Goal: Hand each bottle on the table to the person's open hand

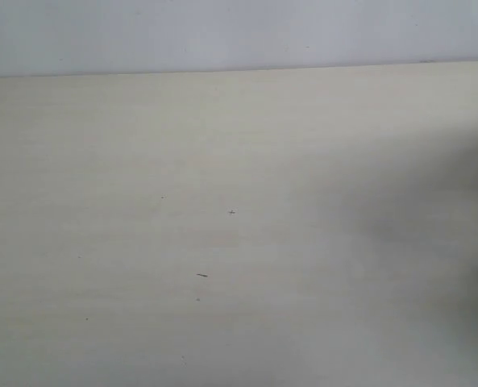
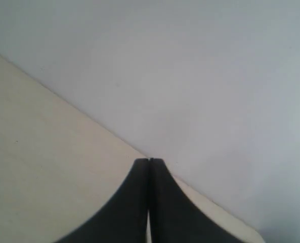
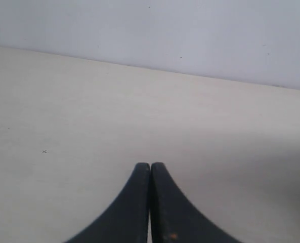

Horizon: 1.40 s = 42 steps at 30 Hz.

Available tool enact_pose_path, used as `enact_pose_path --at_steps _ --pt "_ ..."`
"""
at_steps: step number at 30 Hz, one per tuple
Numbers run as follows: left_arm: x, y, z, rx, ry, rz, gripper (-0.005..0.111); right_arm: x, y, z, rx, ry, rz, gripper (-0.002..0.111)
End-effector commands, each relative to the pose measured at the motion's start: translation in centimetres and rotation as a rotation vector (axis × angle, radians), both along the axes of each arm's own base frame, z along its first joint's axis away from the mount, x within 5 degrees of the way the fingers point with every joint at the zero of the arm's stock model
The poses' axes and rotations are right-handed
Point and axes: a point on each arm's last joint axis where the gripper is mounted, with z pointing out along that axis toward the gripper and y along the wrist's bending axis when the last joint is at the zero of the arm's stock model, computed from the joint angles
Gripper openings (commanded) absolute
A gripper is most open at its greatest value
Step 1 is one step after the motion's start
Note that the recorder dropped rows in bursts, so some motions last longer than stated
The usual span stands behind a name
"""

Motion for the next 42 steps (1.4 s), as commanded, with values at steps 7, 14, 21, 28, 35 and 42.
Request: enact_pose_path --at_steps 7,14,21,28,35,42 --pt "-0.04 -0.06 -0.05 0.705 -0.051 0.006 0.0 -0.01 -0.01 -0.1 -0.004 -0.005 0.001 0.0" --pt "-0.03 0.27 -0.07 0.714 -0.027 0.064 0.0 -0.01 -0.01 -0.1 -0.004 -0.005 0.001 0.0" --pt "-0.03 0.36 -0.07 0.827 -0.028 0.075 0.0 -0.01 -0.01 -0.1 -0.004 -0.005 0.001 0.0" --pt "-0.03 0.36 -0.07 0.827 -0.028 0.075 0.0 -0.01 -0.01 -0.1 -0.004 -0.005 0.001 0.0" --pt "-0.03 0.36 -0.07 0.827 -0.028 0.075 0.0 -0.01 -0.01 -0.1 -0.004 -0.005 0.001 0.0" --pt "-0.03 0.36 -0.07 0.827 -0.028 0.075 0.0 0.05 -0.16 -0.04 -0.061 -0.03 0.001 0.0"
